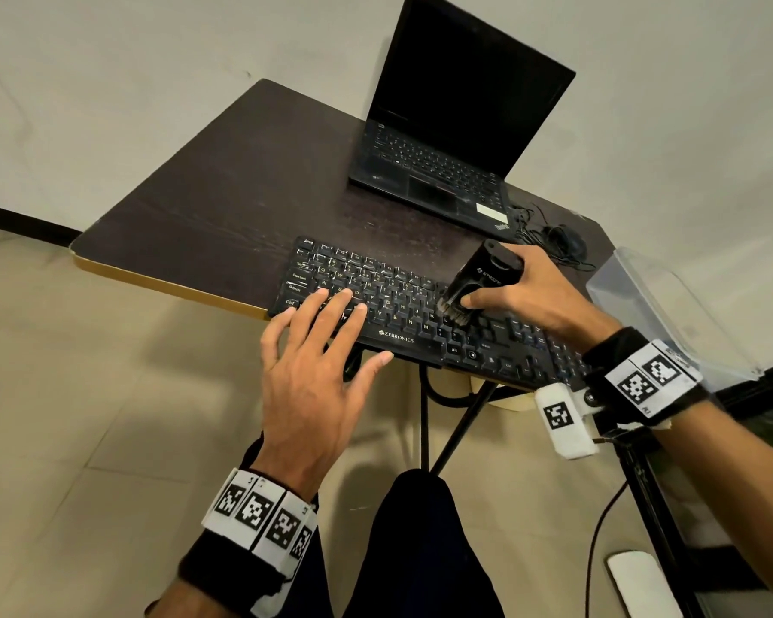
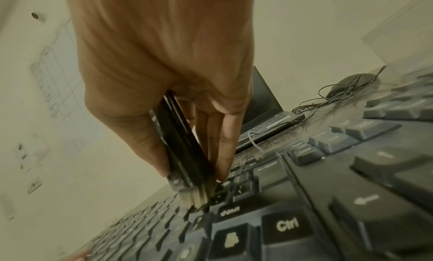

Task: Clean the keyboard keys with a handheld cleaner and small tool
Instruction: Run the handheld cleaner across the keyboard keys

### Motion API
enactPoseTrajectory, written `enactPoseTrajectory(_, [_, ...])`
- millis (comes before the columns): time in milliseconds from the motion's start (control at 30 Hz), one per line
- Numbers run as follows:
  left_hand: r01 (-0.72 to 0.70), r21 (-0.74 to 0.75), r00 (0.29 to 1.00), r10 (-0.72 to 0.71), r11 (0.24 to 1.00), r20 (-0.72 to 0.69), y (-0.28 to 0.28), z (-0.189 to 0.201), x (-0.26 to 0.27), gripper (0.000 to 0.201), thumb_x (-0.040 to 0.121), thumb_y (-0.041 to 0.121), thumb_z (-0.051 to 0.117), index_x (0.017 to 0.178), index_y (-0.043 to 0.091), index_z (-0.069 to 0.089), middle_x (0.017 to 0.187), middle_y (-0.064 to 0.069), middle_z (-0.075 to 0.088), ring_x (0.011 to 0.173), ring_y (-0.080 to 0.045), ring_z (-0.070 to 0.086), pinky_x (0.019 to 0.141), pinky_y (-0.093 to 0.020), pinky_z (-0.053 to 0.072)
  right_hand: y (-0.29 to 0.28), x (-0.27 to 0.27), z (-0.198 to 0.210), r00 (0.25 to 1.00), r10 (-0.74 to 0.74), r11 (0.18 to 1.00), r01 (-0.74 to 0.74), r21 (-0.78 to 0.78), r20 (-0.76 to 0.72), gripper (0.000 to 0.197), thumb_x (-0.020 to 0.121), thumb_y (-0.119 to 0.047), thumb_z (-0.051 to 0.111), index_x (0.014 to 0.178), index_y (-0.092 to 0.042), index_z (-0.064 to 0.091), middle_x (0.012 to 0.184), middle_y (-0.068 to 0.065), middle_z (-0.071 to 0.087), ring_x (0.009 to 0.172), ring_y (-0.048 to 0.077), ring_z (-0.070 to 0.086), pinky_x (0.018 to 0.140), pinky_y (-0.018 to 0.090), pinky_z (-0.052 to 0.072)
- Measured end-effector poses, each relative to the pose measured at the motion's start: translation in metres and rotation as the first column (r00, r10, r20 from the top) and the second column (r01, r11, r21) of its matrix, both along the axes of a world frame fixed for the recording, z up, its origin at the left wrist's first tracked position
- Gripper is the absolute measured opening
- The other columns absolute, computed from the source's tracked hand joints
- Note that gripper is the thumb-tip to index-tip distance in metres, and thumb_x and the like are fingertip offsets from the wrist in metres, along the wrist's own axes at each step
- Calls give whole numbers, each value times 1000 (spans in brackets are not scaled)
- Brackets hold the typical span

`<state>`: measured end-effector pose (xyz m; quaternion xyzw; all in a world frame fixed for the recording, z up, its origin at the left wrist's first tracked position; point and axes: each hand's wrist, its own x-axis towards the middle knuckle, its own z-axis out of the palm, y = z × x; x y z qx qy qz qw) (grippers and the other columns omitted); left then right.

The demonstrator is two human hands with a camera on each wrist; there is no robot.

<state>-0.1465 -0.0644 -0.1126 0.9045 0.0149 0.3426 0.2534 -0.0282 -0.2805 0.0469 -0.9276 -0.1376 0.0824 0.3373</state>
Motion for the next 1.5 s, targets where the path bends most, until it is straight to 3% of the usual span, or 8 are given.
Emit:
enactPoseTrajectory(167, [-4,1,1000,4,1000,4,0,0,0,54,101,56,59,138,19,67,152,1,58,148,-20,46,123,-47,28,8,-14,0,994,104,994,-104,28,22,28,83,-6,87,106,-6,69,97,6,79,91,20,77,82,36,59])
enactPoseTrajectory(300, [-10,13,1000,10,1000,12,1,0,0,53,101,56,59,138,18,67,152,1,58,147,-21,47,122,-47,28,21,-15,-9,975,208,977,-203,-63,80,30,79,-16,90,101,-11,70,95,6,78,90,30,76,89,52,61])
enactPoseTrajectory(467, [-3,5,1000,2,1000,15,1,-1,0,53,101,55,60,138,18,67,152,1,58,147,-21,47,121,-50,30,15,8,-2,975,137,982,-110,-153,177,28,81,-18,89,99,-18,67,93,-4,76,88,19,75,89,51,62])
enactPoseTrajectory(567, [-15,19,1000,15,1000,16,1,-2,2,53,102,56,59,138,18,67,152,1,58,147,-21,47,122,-47,29,22,-4,0,964,245,968,-236,-85,106,27,82,-10,89,100,-15,70,90,-6,77,85,19,76,83,39,63])
enactPoseTrajectory(700, [-18,23,1000,18,1000,23,0,-2,1,53,101,56,59,138,18,67,151,1,59,146,-21,48,122,-46,29,31,-11,-7,956,271,962,-267,-51,113,26,80,-10,91,96,-13,71,89,0,77,82,32,75,82,56,60])
enactPoseTrajectory(1233, [-20,31,999,19,999,31,1,-1,0,53,101,55,62,139,18,67,152,1,58,147,-21,47,122,-45,28,43,-7,-8,918,371,928,-360,-97,141,31,73,-26,89,93,-13,70,87,3,74,81,26,73,79,51,60])
enactPoseTrajectory(1400, [-18,30,1000,17,999,22,1,0,-1,53,102,56,61,138,18,67,152,1,58,147,-21,47,123,-45,27,39,7,-8,947,252,968,-244,-65,201,28,75,-18,89,97,-15,71,92,1,76,87,24,75,85,55,59])
enactPoseTrajectory(1500, [-18,30,999,17,999,29,0,0,0,52,102,55,61,138,18,67,152,0,58,147,-22,47,123,-44,26,46,-8,-10,925,340,940,-334,-62,168,32,78,-10,88,105,-23,77,98,-2,79,93,21,77,92,48,61])
